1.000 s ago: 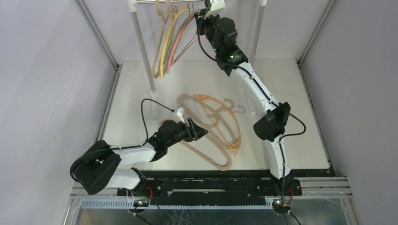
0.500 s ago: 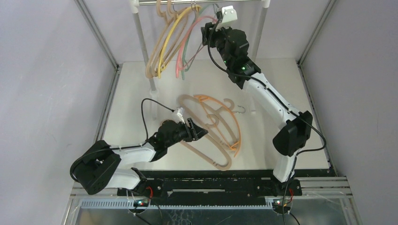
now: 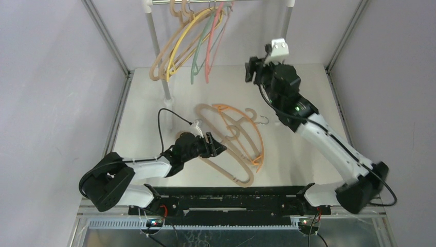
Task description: Organize the hangers
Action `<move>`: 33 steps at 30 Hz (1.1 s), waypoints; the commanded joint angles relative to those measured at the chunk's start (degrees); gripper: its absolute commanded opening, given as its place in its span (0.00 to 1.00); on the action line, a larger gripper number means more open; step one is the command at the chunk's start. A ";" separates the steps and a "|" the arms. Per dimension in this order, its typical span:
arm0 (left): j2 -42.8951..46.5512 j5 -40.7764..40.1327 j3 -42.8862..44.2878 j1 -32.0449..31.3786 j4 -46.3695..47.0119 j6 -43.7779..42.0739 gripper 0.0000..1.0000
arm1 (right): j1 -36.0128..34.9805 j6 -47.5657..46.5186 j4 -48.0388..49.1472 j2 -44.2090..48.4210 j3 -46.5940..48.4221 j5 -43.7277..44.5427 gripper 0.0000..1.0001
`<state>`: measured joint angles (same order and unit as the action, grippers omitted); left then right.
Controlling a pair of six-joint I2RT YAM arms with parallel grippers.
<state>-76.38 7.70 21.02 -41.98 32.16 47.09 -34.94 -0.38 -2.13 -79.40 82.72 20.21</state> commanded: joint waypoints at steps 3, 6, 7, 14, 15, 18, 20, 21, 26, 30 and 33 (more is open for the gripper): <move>-0.39 -0.05 1.36 0.31 -0.58 -2.68 0.63 | -2.76 10.52 -14.07 13.68 -18.51 5.89 0.68; 0.78 -0.44 0.80 0.32 -0.76 -2.75 0.63 | -2.66 16.36 -20.45 17.93 -25.52 6.39 0.63; 1.10 -0.66 0.72 0.32 -1.03 -2.74 0.63 | -2.58 18.42 -22.68 19.14 -27.49 6.50 0.61; 1.89 -0.93 0.85 0.29 -1.27 -2.79 0.63 | -2.18 29.39 -29.84 24.39 -39.90 2.53 0.63; 1.85 -0.91 0.82 0.31 -1.22 -2.75 0.63 | -2.15 30.64 -29.82 24.53 -41.44 1.57 0.64; 1.60 -0.97 0.95 0.32 -1.02 -2.66 0.63 | -2.07 33.53 -27.86 24.36 -45.48 -1.71 0.67; 1.38 -0.90 0.89 0.32 -0.68 -2.56 0.63 | -2.07 34.05 -25.32 23.47 -47.41 -4.33 0.68; 1.29 -0.90 0.93 0.32 -0.63 -2.50 0.63 | -1.89 34.27 -24.50 22.57 -48.09 -5.37 0.68; 0.98 -0.65 0.16 0.32 0.45 -2.03 0.63 | 0.08 35.24 -20.78 16.26 -49.36 -8.91 0.67; 0.69 -0.67 -0.74 0.32 1.37 -1.53 0.63 | 1.07 35.85 -16.36 12.78 -50.68 -10.16 0.65; -0.04 -0.21 -0.75 0.32 1.81 -1.20 0.63 | 1.74 35.73 -14.19 10.32 -50.73 -10.53 0.63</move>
<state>-75.99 7.66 20.99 -41.98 30.28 46.04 -34.00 33.89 -23.00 -67.13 31.97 11.20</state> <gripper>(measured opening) 0.627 0.645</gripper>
